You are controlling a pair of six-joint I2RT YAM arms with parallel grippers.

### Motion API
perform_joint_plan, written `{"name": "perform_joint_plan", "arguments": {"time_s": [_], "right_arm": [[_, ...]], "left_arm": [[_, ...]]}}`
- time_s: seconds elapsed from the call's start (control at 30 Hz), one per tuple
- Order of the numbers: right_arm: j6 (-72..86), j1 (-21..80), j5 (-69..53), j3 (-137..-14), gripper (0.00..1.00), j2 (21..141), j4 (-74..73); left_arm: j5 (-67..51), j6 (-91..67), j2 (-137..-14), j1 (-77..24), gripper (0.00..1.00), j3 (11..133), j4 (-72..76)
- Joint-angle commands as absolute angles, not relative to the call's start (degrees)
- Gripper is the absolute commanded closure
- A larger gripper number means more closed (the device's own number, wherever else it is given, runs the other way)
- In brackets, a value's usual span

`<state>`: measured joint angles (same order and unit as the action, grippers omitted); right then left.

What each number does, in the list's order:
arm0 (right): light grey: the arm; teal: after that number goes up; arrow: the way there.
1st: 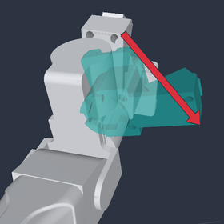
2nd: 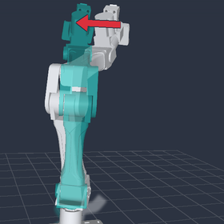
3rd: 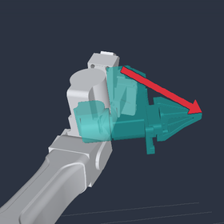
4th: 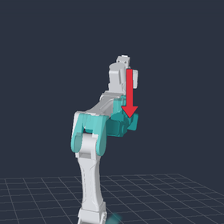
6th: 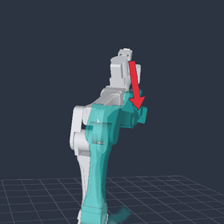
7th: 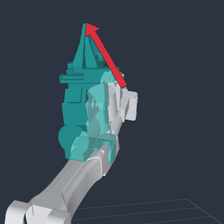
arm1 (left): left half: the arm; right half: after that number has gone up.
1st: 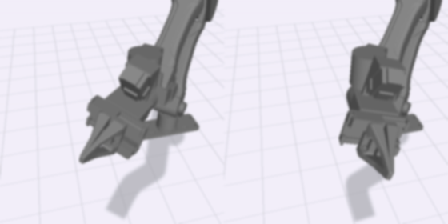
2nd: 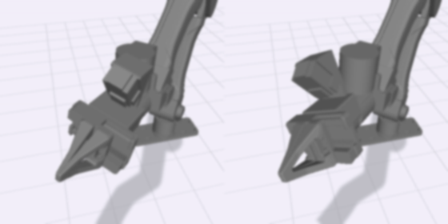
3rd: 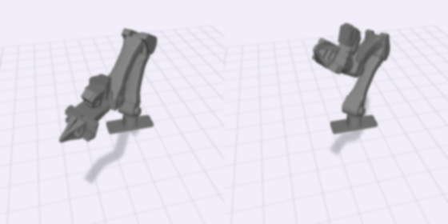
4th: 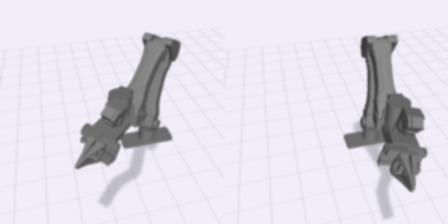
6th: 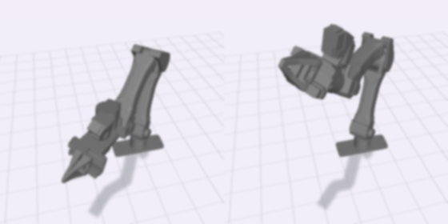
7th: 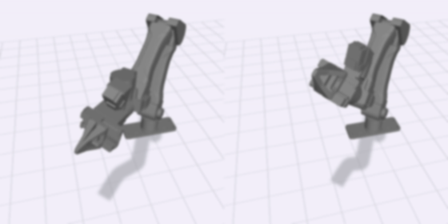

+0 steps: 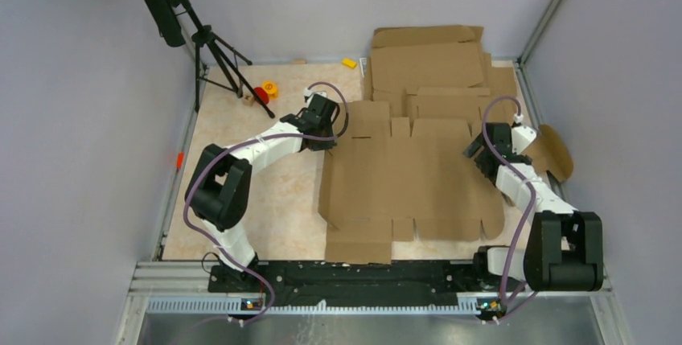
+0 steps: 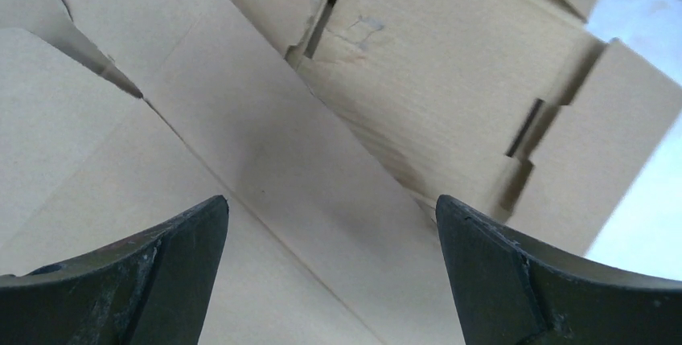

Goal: Fold the paper box

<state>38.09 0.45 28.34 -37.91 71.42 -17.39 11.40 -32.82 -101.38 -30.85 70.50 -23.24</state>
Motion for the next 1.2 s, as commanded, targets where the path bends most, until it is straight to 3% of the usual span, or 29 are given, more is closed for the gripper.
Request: {"name": "perform_joint_plan", "arguments": {"time_s": [0.0, 0.13, 0.37, 0.7, 0.97, 1.17], "right_arm": [[35.60, -4.18, 12.91, -37.58, 0.01, 74.11, -11.71], [34.11, -6.72, -8.27, -34.54, 0.04, 71.27, -6.10], [34.28, -6.68, -24.57, -32.98, 0.14, 63.17, -4.97], [31.01, -4.18, -31.71, -33.03, 0.19, 67.77, -6.01], [30.22, 3.80, -27.03, -34.48, 0.19, 72.25, -5.43], [25.96, 4.41, -25.80, -36.83, 0.21, 72.09, -9.51]], "left_arm": [[10.48, -32.09, -98.63, -30.76, 0.88, 69.94, -21.53], [10.17, -31.91, -98.64, -30.74, 0.88, 69.78, -21.60], [9.38, -31.99, -98.79, -30.81, 0.88, 69.42, -21.42], [8.77, -32.14, -98.94, -30.80, 0.87, 69.96, -21.53], [6.22, -32.96, -99.57, -30.75, 0.85, 69.66, -21.17], [4.11, -32.99, -99.55, -30.57, 0.71, 68.91, -20.85]]}}
